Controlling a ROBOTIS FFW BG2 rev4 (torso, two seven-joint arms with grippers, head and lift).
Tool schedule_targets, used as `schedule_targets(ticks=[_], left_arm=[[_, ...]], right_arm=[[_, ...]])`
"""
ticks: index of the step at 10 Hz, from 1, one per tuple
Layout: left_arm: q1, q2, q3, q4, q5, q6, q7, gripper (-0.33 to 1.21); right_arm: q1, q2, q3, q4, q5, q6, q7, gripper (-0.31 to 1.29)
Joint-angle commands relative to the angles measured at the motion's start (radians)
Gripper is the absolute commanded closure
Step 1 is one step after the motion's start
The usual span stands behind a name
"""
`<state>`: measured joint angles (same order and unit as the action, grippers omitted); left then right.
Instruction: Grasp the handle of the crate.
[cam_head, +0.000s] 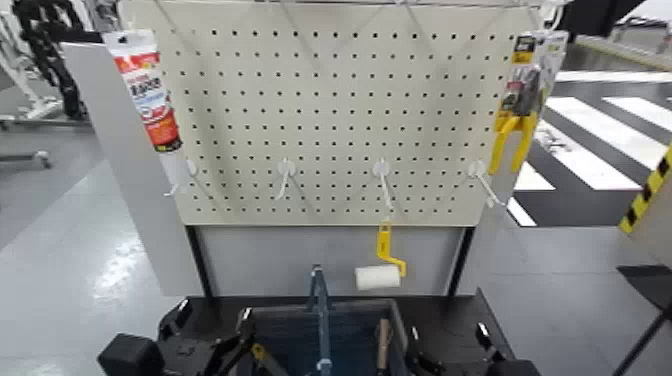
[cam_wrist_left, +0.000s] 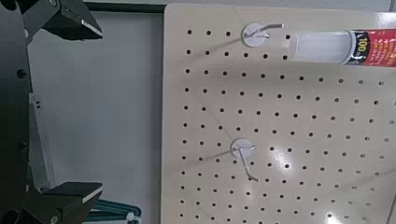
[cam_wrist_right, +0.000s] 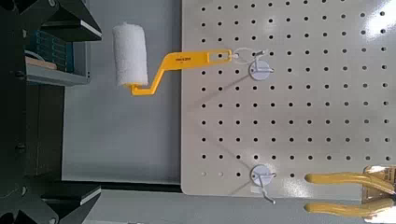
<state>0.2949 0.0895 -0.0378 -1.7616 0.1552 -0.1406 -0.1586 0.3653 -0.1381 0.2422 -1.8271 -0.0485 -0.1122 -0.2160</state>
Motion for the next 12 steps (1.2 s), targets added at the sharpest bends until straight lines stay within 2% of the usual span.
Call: schedule_targets(ticks=[1, 10, 11, 12], left_arm=[[0.001, -0.004, 0.006, 0.001, 0.009, 0.001, -0.004, 0.14], [0.001, -0.004, 0.009, -0.002, 0.037, 0.001, -0.022, 0.14], [-0.006, -0.004, 0.007, -0.006, 0.060, 0.015, -0.039, 0.14], [-0.019, 0.003, 0.004, -0.029, 0.099, 0.095, -0.058, 0.14]], right_arm=[[0.001, 0.002, -0.003, 0.000, -0.002, -0.003, 0.000, 0.15], [-0.002, 0.000, 0.002, 0.003, -0.005, -0.004, 0.000, 0.15], [-0.002, -0.001, 0.002, 0.003, -0.007, -0.001, 0.000, 0.15], [-0.003, 0.000, 0.002, 0.003, -0.007, -0.001, 0.000, 0.15]])
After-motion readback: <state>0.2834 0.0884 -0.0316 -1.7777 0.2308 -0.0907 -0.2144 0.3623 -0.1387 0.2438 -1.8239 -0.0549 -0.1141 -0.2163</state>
